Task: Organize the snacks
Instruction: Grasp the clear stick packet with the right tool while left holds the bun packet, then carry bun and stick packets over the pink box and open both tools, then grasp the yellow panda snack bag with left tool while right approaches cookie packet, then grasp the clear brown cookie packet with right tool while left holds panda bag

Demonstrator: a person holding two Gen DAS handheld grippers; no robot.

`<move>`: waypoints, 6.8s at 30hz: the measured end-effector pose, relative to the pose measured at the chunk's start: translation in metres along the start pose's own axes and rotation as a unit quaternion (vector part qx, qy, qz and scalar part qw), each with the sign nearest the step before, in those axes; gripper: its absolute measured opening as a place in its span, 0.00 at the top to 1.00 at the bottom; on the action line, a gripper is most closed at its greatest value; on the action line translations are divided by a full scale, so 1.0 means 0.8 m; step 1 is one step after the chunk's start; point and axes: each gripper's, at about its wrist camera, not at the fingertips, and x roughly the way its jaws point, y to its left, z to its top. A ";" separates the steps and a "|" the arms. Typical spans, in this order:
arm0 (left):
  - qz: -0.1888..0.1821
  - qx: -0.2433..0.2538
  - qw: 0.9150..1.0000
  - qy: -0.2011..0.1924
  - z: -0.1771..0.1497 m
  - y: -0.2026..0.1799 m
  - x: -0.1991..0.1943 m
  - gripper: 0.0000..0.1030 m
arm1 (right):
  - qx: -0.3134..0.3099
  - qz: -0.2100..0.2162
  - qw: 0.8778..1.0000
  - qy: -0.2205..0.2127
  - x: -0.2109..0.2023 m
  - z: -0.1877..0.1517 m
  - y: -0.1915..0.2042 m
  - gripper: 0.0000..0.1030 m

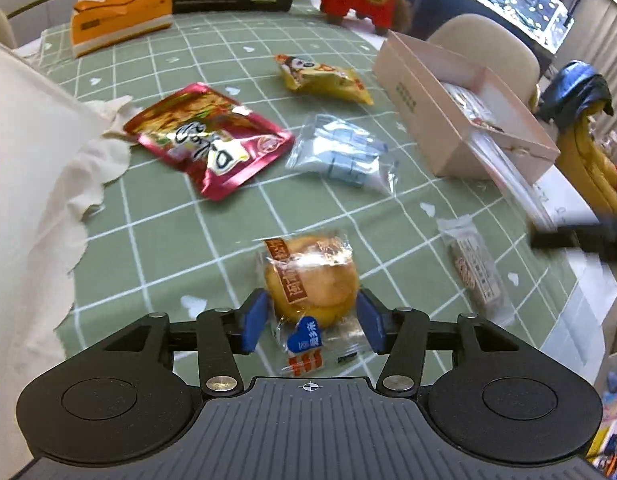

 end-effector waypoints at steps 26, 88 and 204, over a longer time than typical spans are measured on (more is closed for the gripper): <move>-0.009 0.062 0.998 -0.018 0.030 -0.047 0.043 0.40 | 0.085 -0.100 0.991 -0.005 -0.039 -0.092 -0.035 0.60; -0.103 -0.086 0.991 -0.013 0.112 -0.087 0.035 0.43 | 0.006 -0.008 0.999 0.049 0.032 -0.027 -0.213 0.67; -0.012 0.001 1.000 0.000 0.047 0.029 0.009 0.26 | 0.012 -0.050 0.998 0.021 0.047 -0.100 -0.005 0.00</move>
